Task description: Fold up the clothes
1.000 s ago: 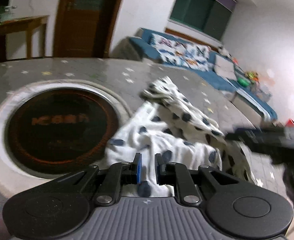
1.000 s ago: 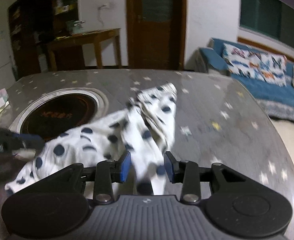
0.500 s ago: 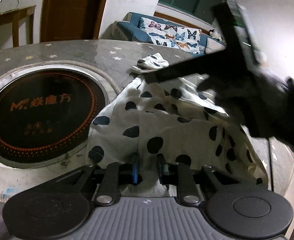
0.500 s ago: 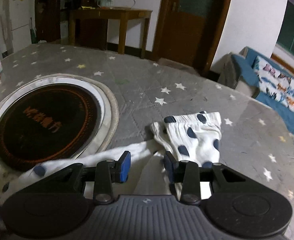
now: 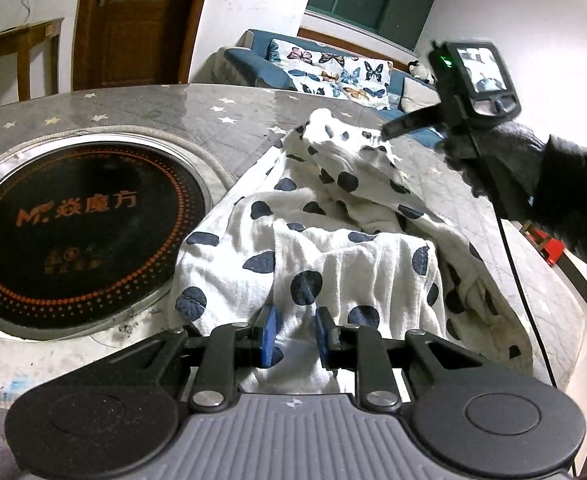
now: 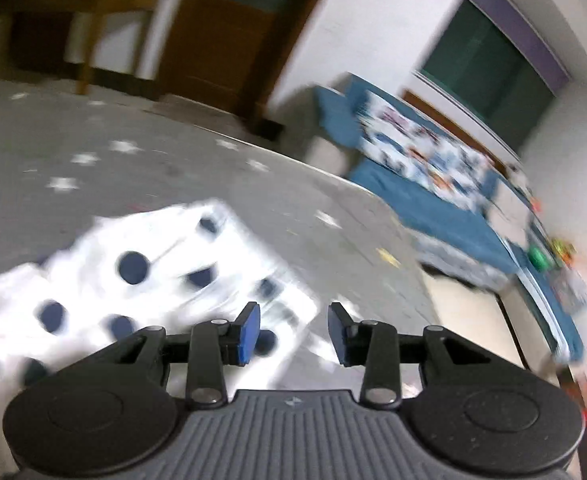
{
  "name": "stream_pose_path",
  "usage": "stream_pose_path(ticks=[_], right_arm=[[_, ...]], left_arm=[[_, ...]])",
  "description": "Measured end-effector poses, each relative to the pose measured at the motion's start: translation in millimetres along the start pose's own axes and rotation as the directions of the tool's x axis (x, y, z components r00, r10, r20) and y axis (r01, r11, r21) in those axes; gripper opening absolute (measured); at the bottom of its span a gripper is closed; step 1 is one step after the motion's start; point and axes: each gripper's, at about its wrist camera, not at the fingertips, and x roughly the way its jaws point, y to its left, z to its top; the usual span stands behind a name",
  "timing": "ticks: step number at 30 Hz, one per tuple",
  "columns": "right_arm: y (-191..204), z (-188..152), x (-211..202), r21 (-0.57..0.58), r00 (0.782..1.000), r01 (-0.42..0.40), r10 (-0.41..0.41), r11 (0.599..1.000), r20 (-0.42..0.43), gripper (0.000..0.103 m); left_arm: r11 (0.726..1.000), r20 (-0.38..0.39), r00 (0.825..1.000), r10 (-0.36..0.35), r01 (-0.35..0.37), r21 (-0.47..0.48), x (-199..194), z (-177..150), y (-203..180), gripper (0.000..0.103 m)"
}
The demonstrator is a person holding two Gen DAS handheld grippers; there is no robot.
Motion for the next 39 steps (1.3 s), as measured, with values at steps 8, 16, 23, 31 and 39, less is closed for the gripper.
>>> stream_pose_path(ticks=[8, 16, 23, 31, 39], right_arm=[[5.9, 11.3, -18.0, 0.141, 0.956, -0.293, 0.291, 0.946, 0.035, 0.042], [53.5, 16.5, -20.6, 0.12, 0.871, -0.487, 0.492, 0.865, -0.013, 0.04], [45.6, -5.4, -26.2, 0.098, 0.899, -0.43, 0.436, 0.897, -0.047, 0.011], [-16.7, -26.1, -49.3, 0.167, 0.953, -0.303, 0.303, 0.938, 0.024, 0.005], [-92.3, -98.1, -72.3, 0.305, 0.993, -0.112, 0.119, 0.946, -0.005, 0.003]], left_arm=[[1.0, 0.002, 1.0, 0.008, -0.008, 0.007, 2.2, 0.4, -3.1, 0.028], [1.0, 0.006, 1.0, 0.01, -0.011, 0.015, 3.9, 0.3, -4.1, 0.03], [1.0, 0.012, 1.0, 0.009, -0.01, 0.015, 4.0, -1.1, -3.0, 0.03], [1.0, 0.01, 1.0, 0.021, -0.021, 0.023, 5.8, -0.1, -5.7, 0.031], [0.999, 0.004, 1.0, 0.018, -0.018, 0.041, 7.1, 0.5, -12.9, 0.047]])
